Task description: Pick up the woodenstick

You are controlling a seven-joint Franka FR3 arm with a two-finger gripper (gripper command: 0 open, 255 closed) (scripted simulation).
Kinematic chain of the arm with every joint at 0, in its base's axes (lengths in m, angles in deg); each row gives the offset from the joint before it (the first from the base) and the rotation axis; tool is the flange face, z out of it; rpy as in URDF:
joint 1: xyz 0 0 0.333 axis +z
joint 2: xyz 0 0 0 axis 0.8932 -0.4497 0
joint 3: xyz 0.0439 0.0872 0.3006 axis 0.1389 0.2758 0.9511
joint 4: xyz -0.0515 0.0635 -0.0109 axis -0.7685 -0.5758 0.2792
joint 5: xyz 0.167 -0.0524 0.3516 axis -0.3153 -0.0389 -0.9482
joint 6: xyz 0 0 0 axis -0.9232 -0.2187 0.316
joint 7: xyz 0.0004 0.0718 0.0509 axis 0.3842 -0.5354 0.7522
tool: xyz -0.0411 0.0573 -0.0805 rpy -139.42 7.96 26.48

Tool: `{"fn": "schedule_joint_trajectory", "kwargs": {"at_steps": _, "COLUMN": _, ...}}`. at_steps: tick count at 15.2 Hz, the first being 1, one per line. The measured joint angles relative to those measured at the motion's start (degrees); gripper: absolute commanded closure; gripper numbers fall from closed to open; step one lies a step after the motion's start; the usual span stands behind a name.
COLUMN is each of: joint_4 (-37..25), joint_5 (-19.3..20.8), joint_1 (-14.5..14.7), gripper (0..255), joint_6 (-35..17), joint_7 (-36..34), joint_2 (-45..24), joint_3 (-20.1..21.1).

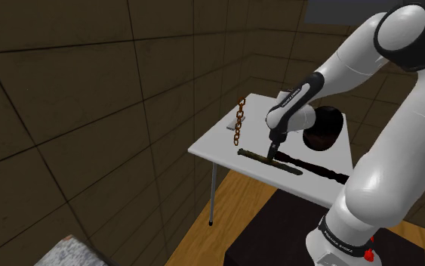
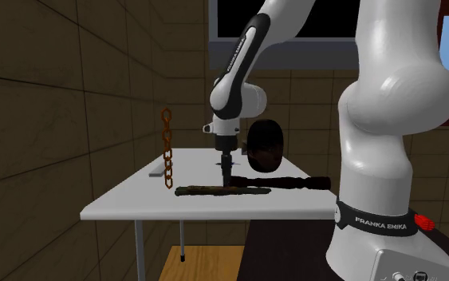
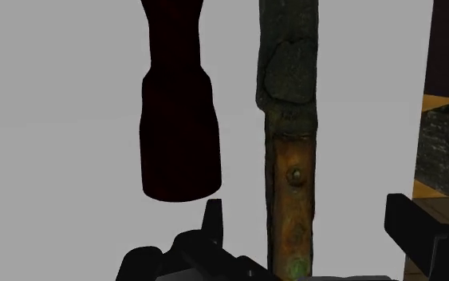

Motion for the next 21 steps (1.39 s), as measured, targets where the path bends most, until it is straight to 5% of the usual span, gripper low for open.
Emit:
{"fn": "schedule_joint_trajectory", "kwargs": {"at_steps": 5, "joint_4": -0.92, "joint_5": -7.07, "joint_1": 1.34, "gripper": 0, "joint_6": -5.66, "joint_7": 5.15, "joint_2": -5.18, "joint_3": 1.25}}
{"fn": "schedule_joint_trajectory", "kwargs": {"at_steps": 6, "joint_4": -0.64, "joint_5": -7.35, "joint_1": 1.2, "gripper": 255, "joint_6": -5.93, "joint_7": 5.22, "joint_2": -5.71, "joint_3": 1.17}}
{"fn": "schedule_joint_trajectory", "kwargs": {"at_steps": 15, "joint_4": -1.09, "joint_5": -8.49, "joint_1": 0.96, "gripper": 255, "joint_6": -5.37, "joint_7": 5.72, "joint_2": -6.97, "joint_3": 1.15}}
{"fn": "schedule_joint_trajectory", "kwargs": {"at_steps": 21, "joint_4": -0.13, "joint_5": -2.11, "joint_1": 0.71, "gripper": 255, "joint_6": -1.69, "joint_7": 1.42, "joint_2": -1.97, "joint_3": -0.18}}
